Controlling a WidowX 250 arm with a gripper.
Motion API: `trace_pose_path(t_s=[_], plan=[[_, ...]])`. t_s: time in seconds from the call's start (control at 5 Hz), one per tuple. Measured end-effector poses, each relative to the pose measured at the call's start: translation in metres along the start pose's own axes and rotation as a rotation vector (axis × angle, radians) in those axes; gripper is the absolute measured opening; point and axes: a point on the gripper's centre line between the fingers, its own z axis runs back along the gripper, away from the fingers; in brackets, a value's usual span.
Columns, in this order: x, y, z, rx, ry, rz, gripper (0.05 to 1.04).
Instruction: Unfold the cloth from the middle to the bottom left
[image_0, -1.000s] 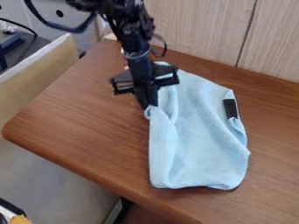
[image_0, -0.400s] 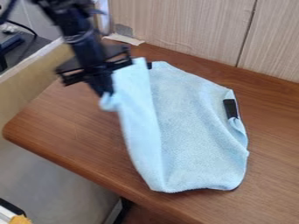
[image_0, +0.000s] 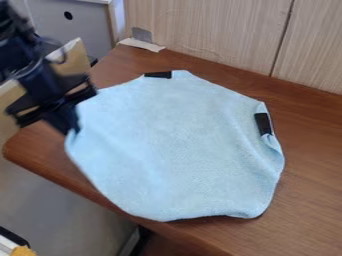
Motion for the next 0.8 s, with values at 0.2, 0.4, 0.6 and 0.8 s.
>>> trace_pose_path(t_s=[0.2,0.4,0.6,0.8], plan=[[-0.002,0.018,-0.013,0.003,0.024,0.036,0.083],[-0.004,0.024,-0.024,0.016,0.053,0.070,0.237],[-0.004,0.026,-0.026,0.019,0.049,0.094,0.505],[-0.005,0.023,-0.030,0.020,0.061,0.096,0.818]])
